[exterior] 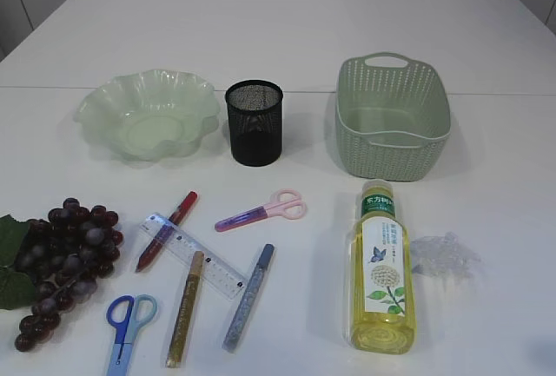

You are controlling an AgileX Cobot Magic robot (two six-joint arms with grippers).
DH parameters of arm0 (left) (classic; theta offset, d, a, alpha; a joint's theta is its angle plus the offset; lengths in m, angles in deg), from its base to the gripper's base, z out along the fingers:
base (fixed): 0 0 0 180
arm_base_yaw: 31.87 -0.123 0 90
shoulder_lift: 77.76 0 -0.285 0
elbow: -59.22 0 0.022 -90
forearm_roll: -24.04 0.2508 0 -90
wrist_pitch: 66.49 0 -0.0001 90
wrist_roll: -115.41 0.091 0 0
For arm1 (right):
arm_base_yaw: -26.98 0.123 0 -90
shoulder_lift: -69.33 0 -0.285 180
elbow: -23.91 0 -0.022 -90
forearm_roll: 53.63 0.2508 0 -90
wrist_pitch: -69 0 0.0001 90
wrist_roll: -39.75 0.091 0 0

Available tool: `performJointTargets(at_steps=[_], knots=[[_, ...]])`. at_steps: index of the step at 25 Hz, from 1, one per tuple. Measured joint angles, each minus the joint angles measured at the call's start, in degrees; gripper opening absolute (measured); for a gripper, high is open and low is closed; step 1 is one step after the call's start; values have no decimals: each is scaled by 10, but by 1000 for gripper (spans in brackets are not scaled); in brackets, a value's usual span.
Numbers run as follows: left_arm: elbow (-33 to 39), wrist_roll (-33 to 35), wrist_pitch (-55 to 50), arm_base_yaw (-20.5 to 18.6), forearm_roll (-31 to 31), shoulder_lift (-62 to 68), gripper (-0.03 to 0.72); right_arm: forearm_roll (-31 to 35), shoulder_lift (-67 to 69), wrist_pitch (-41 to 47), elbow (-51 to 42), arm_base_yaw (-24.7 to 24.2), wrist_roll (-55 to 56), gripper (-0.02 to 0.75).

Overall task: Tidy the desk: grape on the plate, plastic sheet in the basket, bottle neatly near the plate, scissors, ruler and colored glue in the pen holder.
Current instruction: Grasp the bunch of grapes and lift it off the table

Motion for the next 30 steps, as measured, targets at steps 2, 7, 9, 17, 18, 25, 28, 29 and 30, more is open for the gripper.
performJointTargets(at_steps=[2,7,9,17,18,25,28,29,30], knots=[[-7,0,1,0,0,56,435,12,42,0,16,0,2,531],[-29,-1,10,0,14,178,435,19,134,-1,55,0,3,531],[-39,-1,12,0,38,225,434,19,152,-22,58,0,5,531],[-82,15,33,0,93,380,435,22,185,-62,59,0,5,531],[-90,18,40,0,93,400,436,23,186,-63,59,0,5,531],[-147,41,65,49,126,531,503,23,188,-67,59,0,5,531],[-163,43,78,75,151,573,515,23,188,-67,59,0,5,531],[-169,43,79,79,157,586,517,23,188,-67,59,0,5,531],[-174,43,80,82,159,597,517,23,188,-67,59,0,5,531]])
